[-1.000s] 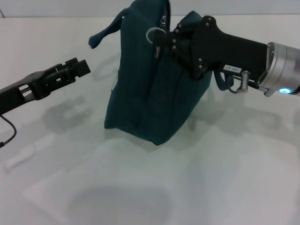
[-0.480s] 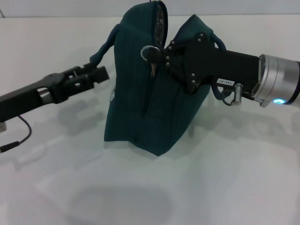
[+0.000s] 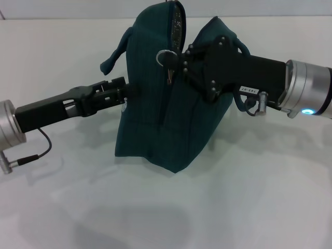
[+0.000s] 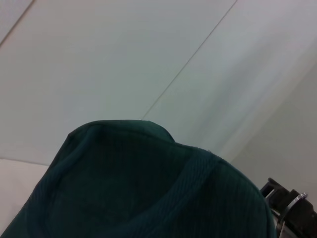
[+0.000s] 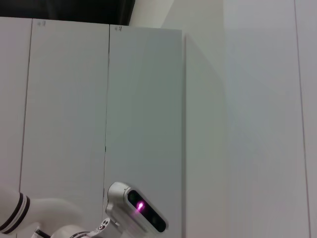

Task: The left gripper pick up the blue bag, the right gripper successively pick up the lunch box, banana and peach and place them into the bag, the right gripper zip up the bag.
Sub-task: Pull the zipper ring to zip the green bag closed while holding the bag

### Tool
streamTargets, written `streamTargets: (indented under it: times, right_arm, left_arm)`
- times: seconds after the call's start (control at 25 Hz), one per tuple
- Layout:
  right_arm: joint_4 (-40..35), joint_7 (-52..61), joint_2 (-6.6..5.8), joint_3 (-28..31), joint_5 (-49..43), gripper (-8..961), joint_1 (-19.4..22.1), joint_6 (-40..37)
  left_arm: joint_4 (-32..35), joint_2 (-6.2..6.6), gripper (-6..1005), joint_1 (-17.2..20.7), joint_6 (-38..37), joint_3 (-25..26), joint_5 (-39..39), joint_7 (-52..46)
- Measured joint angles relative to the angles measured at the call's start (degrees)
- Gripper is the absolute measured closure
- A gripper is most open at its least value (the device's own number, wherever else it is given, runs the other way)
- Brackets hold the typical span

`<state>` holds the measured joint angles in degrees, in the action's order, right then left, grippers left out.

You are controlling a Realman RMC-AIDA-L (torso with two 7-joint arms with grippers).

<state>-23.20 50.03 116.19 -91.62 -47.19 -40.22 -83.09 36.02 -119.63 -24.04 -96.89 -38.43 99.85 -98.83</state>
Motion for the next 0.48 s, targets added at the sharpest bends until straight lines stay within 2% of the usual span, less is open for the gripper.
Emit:
streamTargets:
  times: [0.28, 0.48]
  right_arm:
    - [-0.2, 0.0, 0.00, 0.0, 0.0, 946, 0.0, 0.4]
    - [-0.3, 0.0, 0.00, 0.0, 0.0, 947, 0.0, 0.5]
  left_arm:
    - [0.0, 0.08, 111, -0.5, 0.0, 0.3, -0.4, -0.3]
    - [0.0, 0.22, 160, -0.6, -0.1, 0.0, -0.3, 0.0]
